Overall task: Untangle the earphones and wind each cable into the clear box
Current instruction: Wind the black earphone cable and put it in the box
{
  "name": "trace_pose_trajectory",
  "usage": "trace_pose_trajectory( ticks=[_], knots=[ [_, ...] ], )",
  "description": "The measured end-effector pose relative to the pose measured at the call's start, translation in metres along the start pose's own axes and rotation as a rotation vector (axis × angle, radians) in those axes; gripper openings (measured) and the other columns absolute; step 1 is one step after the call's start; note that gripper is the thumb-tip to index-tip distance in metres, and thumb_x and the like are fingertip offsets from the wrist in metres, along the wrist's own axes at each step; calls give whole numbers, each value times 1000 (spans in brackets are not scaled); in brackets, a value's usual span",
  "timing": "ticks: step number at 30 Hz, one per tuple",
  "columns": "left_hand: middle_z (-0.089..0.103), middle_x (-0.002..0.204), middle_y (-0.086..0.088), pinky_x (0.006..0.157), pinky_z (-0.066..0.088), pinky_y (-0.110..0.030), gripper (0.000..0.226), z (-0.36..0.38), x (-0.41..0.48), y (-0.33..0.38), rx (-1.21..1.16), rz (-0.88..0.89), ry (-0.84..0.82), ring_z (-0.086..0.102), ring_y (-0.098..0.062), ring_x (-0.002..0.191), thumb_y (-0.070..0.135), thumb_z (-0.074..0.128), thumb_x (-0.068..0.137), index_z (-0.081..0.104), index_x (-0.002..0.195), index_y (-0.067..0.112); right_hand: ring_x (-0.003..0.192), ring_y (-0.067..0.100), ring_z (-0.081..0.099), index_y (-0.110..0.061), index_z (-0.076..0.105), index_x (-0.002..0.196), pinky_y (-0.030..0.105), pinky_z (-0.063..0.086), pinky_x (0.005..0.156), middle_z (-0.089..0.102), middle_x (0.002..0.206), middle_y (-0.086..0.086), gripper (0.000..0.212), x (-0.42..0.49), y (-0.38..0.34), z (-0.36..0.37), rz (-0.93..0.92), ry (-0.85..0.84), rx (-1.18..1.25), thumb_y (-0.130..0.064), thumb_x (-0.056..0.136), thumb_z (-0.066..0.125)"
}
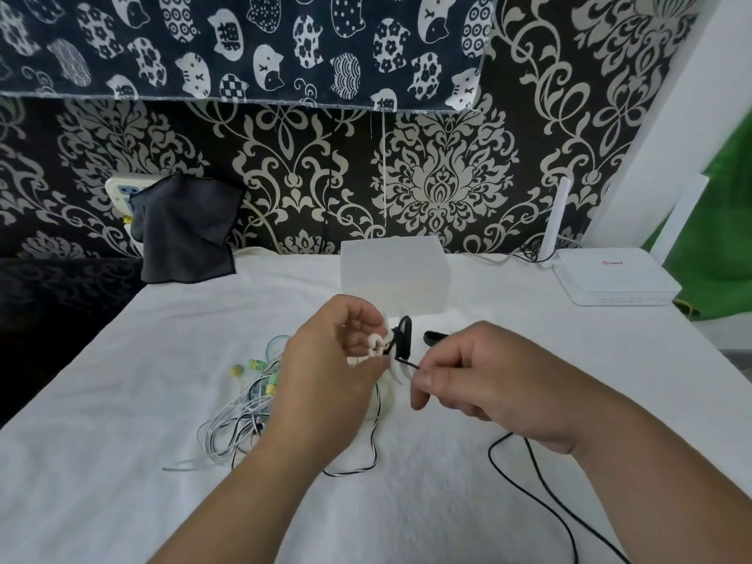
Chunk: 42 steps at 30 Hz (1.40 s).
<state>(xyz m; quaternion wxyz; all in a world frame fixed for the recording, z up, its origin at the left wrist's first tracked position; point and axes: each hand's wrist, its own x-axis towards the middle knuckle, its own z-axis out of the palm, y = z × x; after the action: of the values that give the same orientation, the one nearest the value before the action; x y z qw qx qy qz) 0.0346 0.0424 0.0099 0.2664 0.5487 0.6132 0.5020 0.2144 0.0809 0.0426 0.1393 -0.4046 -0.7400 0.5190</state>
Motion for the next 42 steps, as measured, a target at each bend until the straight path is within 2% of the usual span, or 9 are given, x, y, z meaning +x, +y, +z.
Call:
trace_pose_trajectory(
  ticks=[4, 8, 14, 18, 22, 26, 30, 36, 42],
  knots=[
    [64, 78, 16, 66, 45, -12, 40, 5, -5, 4, 226, 119, -72, 60, -4, 77, -3, 74, 73, 58, 82, 33, 52, 15, 31, -17, 75, 78, 27, 26, 51, 37, 54, 0, 22, -1, 0, -2, -76, 97, 63, -33, 85, 63],
    [64, 80, 17, 70, 49, -18, 43, 5, -6, 3, 244, 136, -154, 62, -5, 80, -3, 74, 74, 57, 83, 35, 49, 13, 42, -16, 71, 69, 32, 37, 50, 52, 53, 6, 25, 0, 3, -7, -123, 342, -131, -25, 92, 66],
    [70, 83, 3, 72, 52, -22, 39, 1, -4, 9, -155, 23, -361, 65, -14, 73, -14, 75, 72, 62, 85, 21, 46, 0, 49, -22, 69, 71, 10, 37, 48, 55, 49, -17, 24, 5, 9, -14, -102, 565, -188, -25, 94, 64],
    [67, 82, -7, 66, 53, -25, 34, 0, -1, 6, -533, -56, -332, 64, -15, 69, -17, 71, 66, 60, 89, 5, 47, 13, 41, -23, 68, 67, 24, 35, 48, 50, 53, -5, 35, 8, 17, -11, 103, 371, -154, -31, 99, 56],
    [66, 86, -11, 66, 54, -27, 34, 0, 2, 4, -629, -101, -168, 65, -19, 70, -20, 70, 68, 59, 90, 4, 56, 16, 40, -26, 72, 79, 31, 34, 59, 47, 61, -8, 37, 8, 16, 3, 160, 96, -168, -38, 103, 46],
    [68, 85, -7, 70, 55, -32, 35, -1, 3, 0, -533, -140, -38, 65, -20, 73, -25, 64, 76, 59, 95, 4, 63, 19, 36, -23, 75, 87, 32, 30, 62, 44, 65, -2, 35, 3, 7, 7, 134, -72, -104, -37, 103, 47],
    [68, 82, -5, 65, 54, -24, 34, -3, 3, 0, -434, -127, -13, 64, -14, 69, -22, 67, 76, 60, 97, 4, 63, 19, 35, -20, 76, 85, 32, 30, 63, 41, 64, -2, 33, 0, 1, 3, 101, -80, -77, -34, 102, 51],
    [67, 80, -3, 67, 53, -27, 35, -1, 4, -1, -406, -145, -26, 60, -15, 68, -23, 66, 76, 60, 96, 5, 55, 12, 31, -9, 71, 76, 27, 27, 56, 38, 57, -3, 38, -3, 0, 2, 119, -92, -36, -27, 102, 50],
    [69, 83, 15, 73, 53, -24, 44, 3, -3, 2, -2, 7, -39, 65, -7, 76, -8, 76, 73, 61, 87, 30, 55, 14, 30, -10, 68, 71, 21, 26, 51, 36, 57, 3, 37, -3, -5, 2, 62, -78, 33, -20, 101, 49]
  ],
)
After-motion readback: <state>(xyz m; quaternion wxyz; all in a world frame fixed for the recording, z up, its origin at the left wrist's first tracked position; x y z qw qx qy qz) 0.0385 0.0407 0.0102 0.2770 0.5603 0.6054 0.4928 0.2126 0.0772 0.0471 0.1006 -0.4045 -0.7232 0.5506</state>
